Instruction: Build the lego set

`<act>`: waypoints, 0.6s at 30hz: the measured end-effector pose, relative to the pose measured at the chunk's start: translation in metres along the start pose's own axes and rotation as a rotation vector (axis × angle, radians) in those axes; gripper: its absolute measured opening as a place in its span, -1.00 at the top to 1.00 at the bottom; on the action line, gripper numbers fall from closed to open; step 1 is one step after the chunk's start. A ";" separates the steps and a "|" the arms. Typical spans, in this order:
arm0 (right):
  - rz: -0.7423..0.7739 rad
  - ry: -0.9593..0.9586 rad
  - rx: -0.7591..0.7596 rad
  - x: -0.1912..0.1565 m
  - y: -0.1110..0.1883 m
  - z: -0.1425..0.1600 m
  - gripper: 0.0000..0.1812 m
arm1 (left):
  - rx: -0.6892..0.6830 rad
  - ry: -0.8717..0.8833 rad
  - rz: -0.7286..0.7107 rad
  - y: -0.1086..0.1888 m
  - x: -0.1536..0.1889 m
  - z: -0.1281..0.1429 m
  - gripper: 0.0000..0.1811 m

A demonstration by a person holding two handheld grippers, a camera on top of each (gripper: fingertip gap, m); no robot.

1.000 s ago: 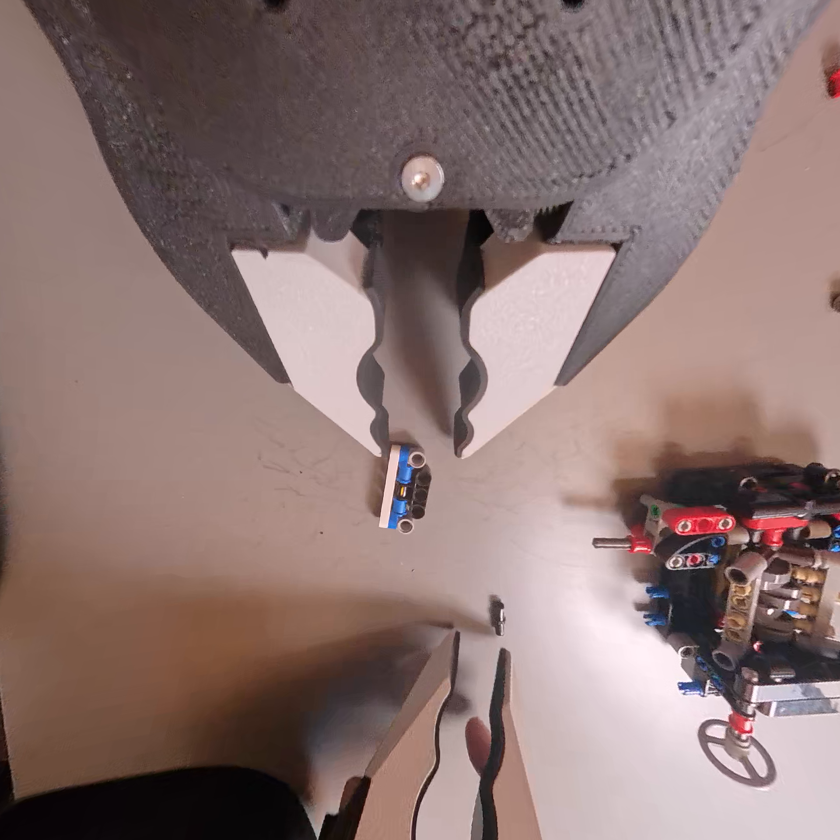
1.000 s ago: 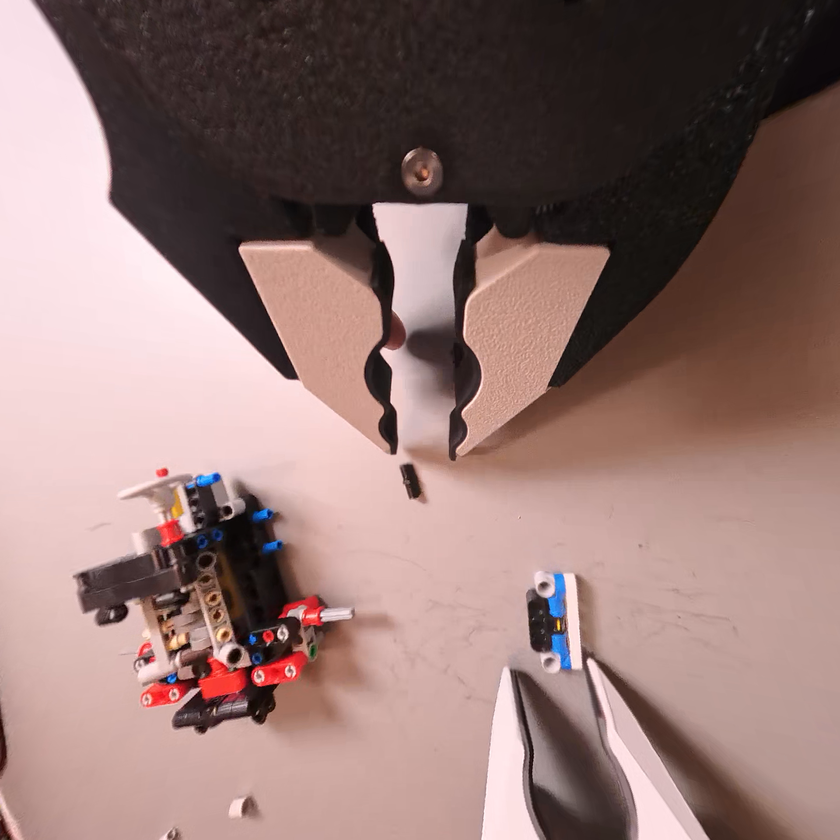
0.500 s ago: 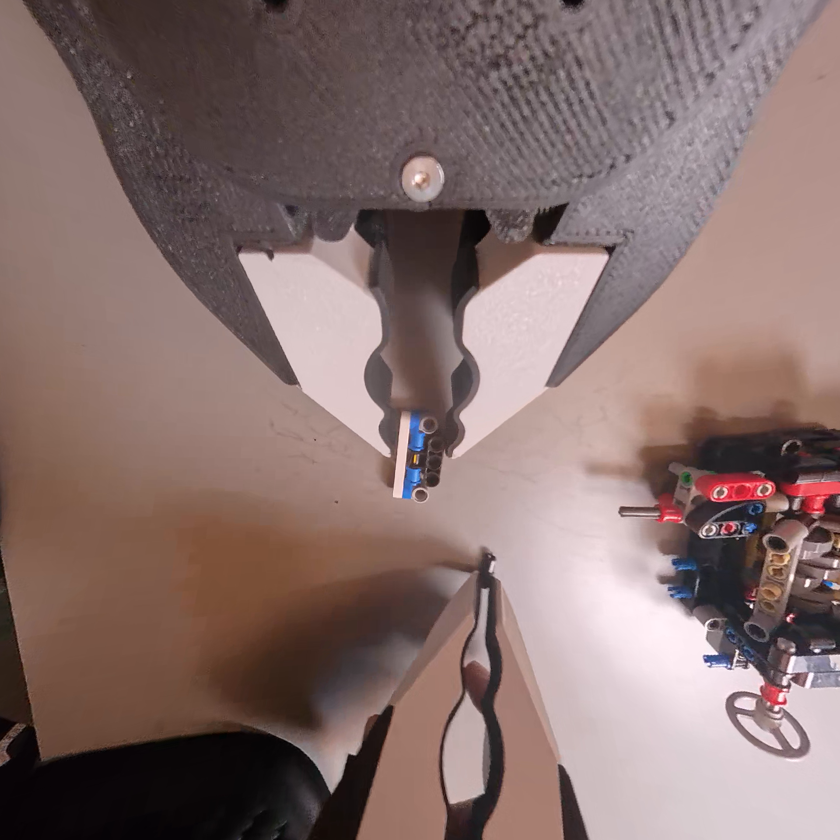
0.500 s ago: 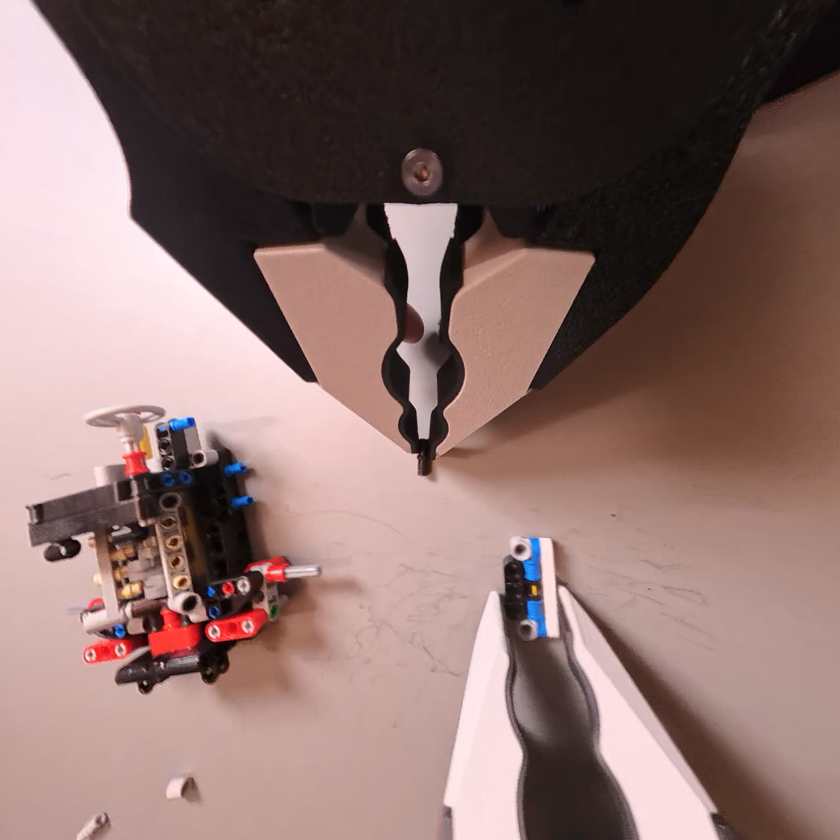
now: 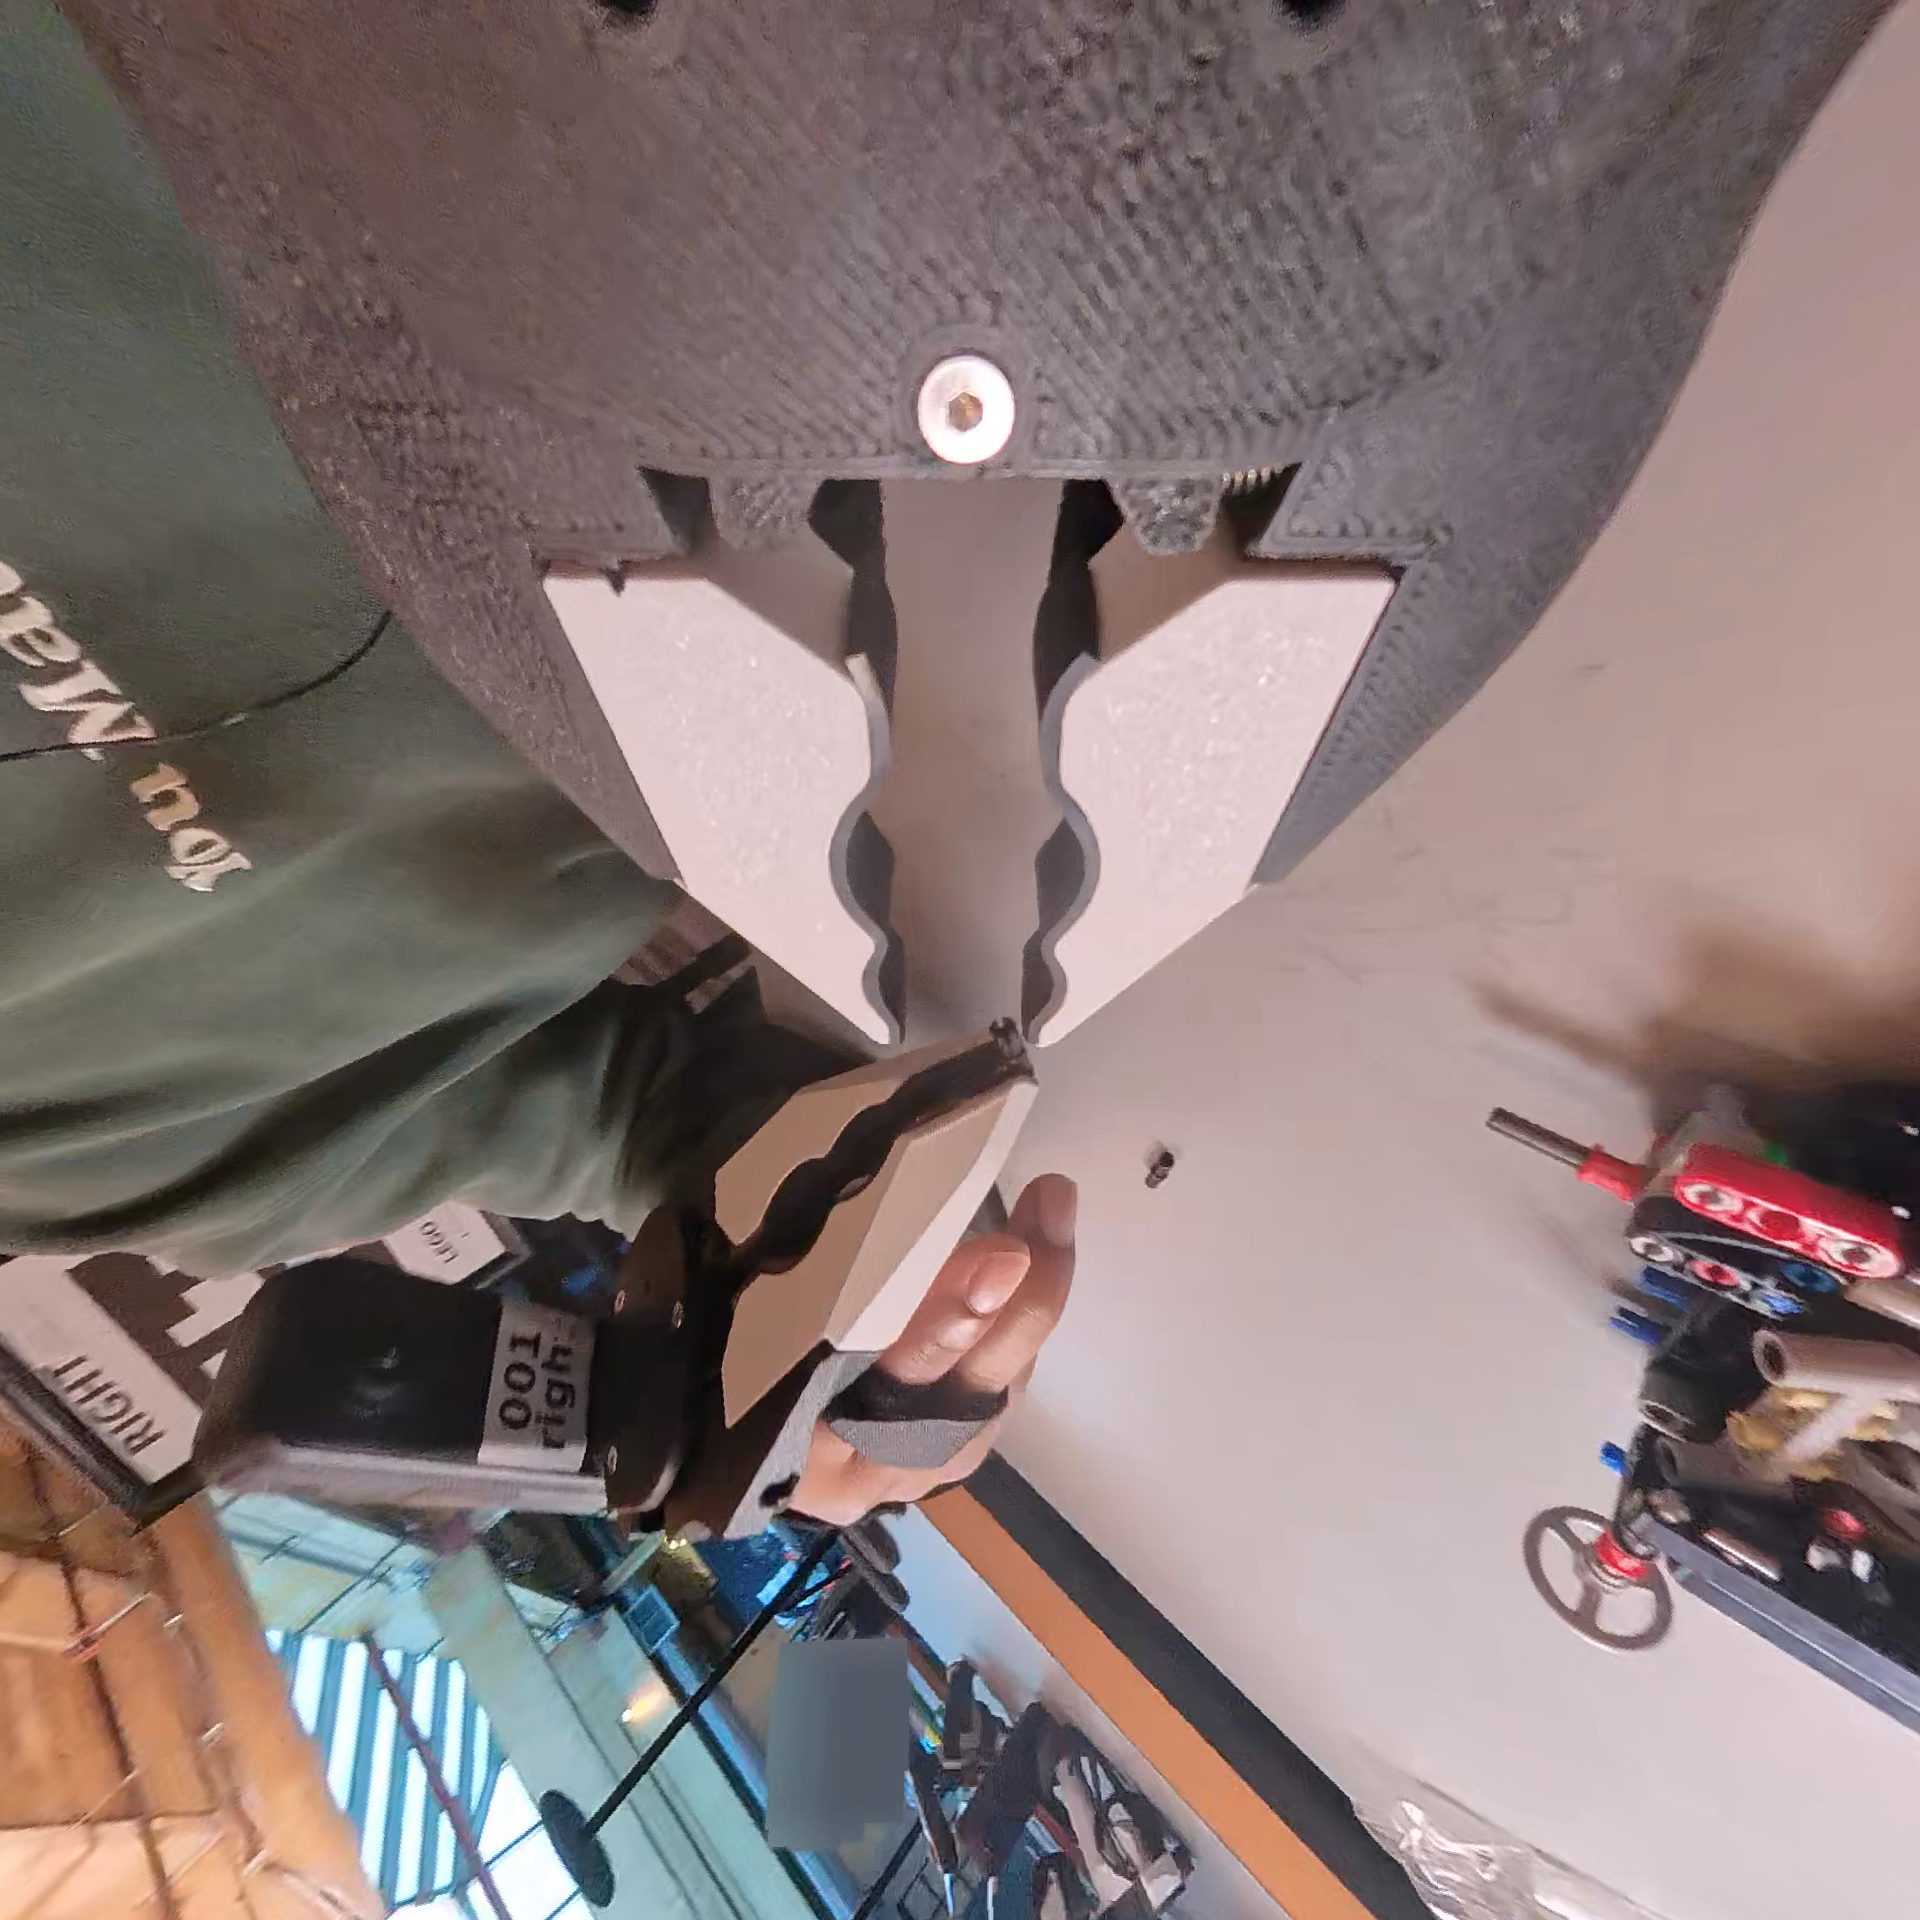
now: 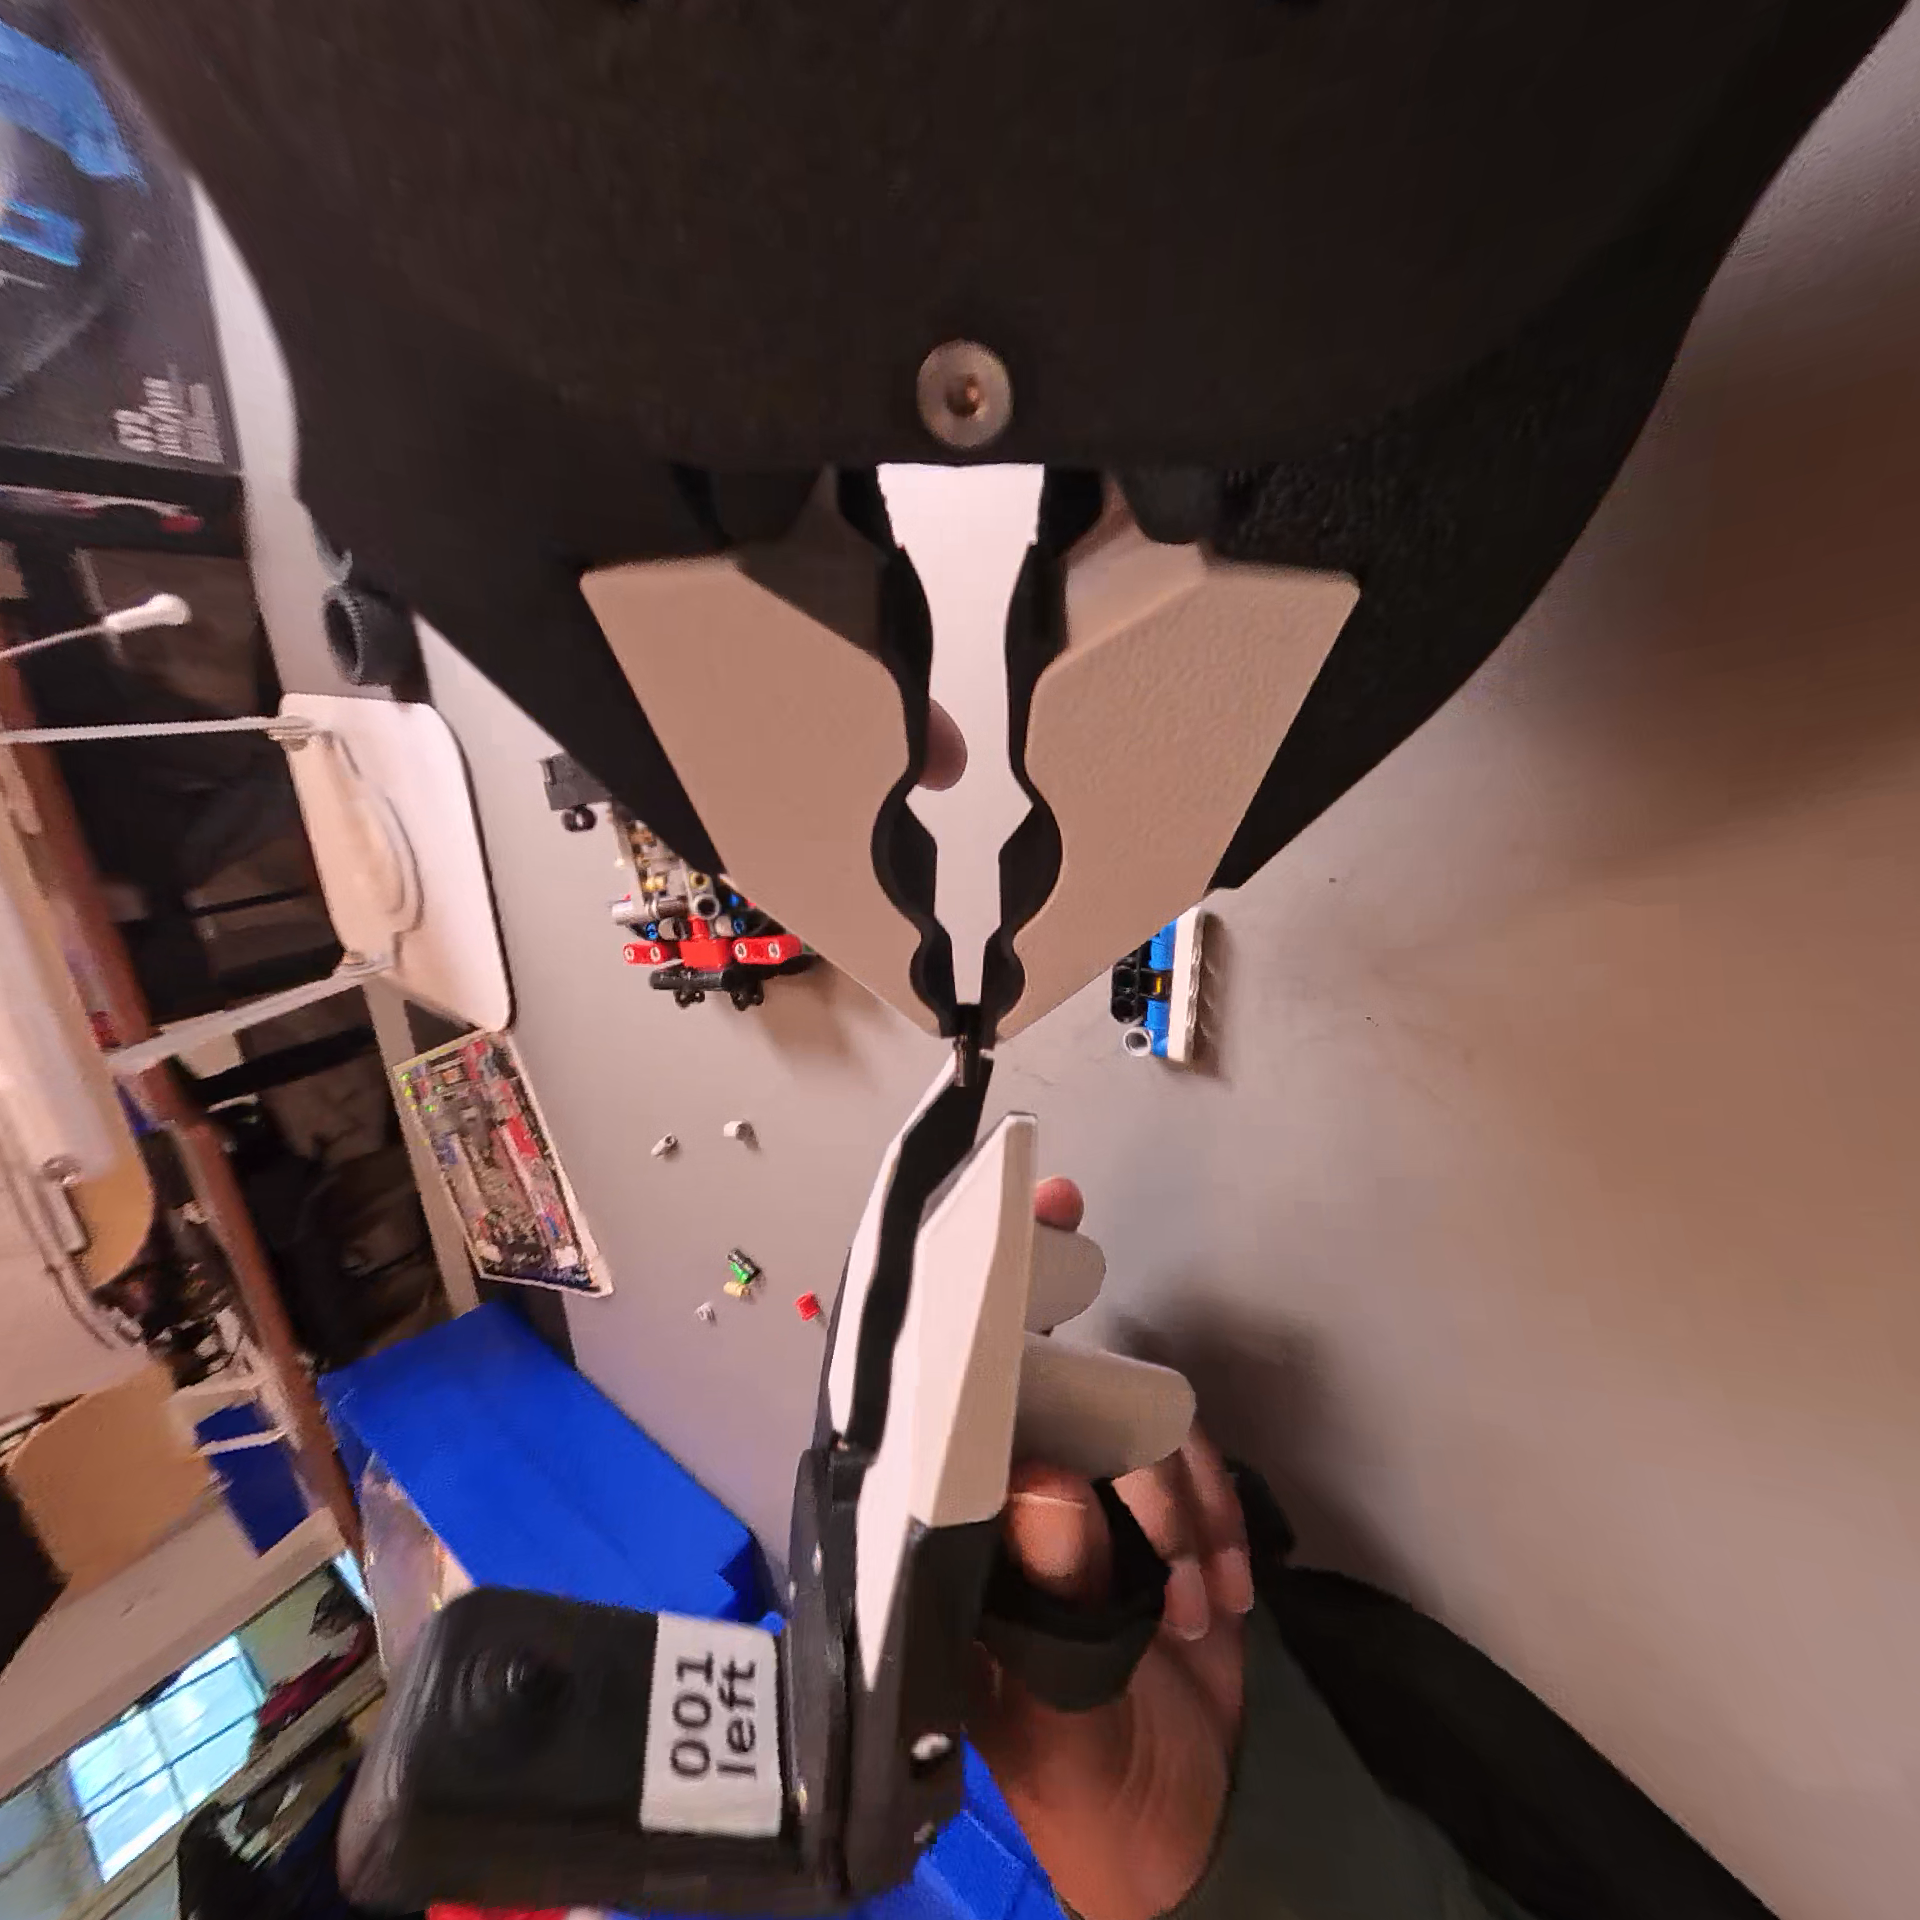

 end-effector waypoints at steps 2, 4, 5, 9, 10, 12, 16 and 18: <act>0.010 0.038 0.004 -0.004 -0.002 -0.002 0.97 | -0.008 0.030 0.009 -0.003 -0.001 0.002 0.82; 0.023 0.060 0.007 -0.006 -0.002 -0.003 0.97 | -0.022 0.045 0.014 -0.005 -0.003 0.005 0.86; 0.022 0.065 0.002 -0.007 -0.003 -0.003 0.97 | -0.023 0.050 0.012 -0.005 -0.003 0.006 0.87; 0.034 0.066 0.011 -0.005 0.000 -0.002 0.97 | -0.018 0.058 0.008 -0.004 -0.005 0.006 0.97; 0.036 0.067 0.016 -0.005 0.000 -0.003 0.97 | -0.017 0.057 0.014 -0.004 -0.005 0.006 0.97; 0.042 0.072 0.021 -0.005 0.001 -0.004 0.97 | -0.017 0.047 0.015 -0.003 -0.004 0.006 0.97; 0.049 0.053 0.053 -0.003 0.004 -0.007 0.97 | -0.002 0.029 0.025 -0.002 -0.001 0.003 0.98; 0.043 0.035 0.066 -0.002 0.005 -0.008 0.97 | -0.001 0.014 0.018 -0.001 0.000 0.002 0.98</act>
Point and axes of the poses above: each gripper's, where its closed fingertips meet, y back along the fingers, z out of its underside, x = y × z across the jaws, the point moved 4 cm from there along y, back along the fingers, and after that the axes turned 2 degrees about -y, right-handed, at the moved point
